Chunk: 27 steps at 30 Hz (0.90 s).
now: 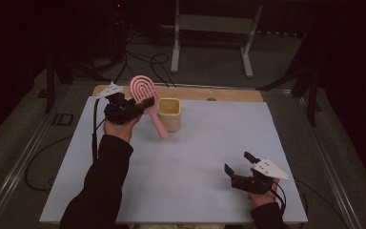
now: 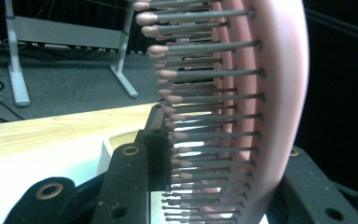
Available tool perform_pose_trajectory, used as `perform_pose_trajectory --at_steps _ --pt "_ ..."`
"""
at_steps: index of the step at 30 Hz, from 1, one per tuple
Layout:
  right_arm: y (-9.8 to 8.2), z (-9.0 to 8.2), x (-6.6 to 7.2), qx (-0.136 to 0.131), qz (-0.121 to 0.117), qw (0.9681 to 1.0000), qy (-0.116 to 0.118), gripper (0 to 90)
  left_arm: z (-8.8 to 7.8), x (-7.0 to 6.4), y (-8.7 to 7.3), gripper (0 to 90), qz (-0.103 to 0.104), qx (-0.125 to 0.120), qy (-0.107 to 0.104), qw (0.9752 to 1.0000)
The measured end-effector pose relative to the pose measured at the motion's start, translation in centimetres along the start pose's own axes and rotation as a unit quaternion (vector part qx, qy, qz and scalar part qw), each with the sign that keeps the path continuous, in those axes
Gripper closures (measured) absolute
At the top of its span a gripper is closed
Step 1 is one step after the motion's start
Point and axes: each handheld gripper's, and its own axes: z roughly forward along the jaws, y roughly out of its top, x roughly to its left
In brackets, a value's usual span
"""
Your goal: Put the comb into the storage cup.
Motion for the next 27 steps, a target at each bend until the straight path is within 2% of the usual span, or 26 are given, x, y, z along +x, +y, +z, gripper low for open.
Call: perform_pose_trajectory --at_steps 11,27 --pt "0.0 0.0 0.0 0.001 0.000 1.0000 -0.001 8.9 0.4 0.0 0.3 64.6 0.010 -0.001 -0.003 0.9999" --pt "0.0 0.0 0.0 0.002 0.001 1.0000 0.000 8.9 1.3 0.0 0.9 64.6 0.020 0.008 0.008 0.9997"
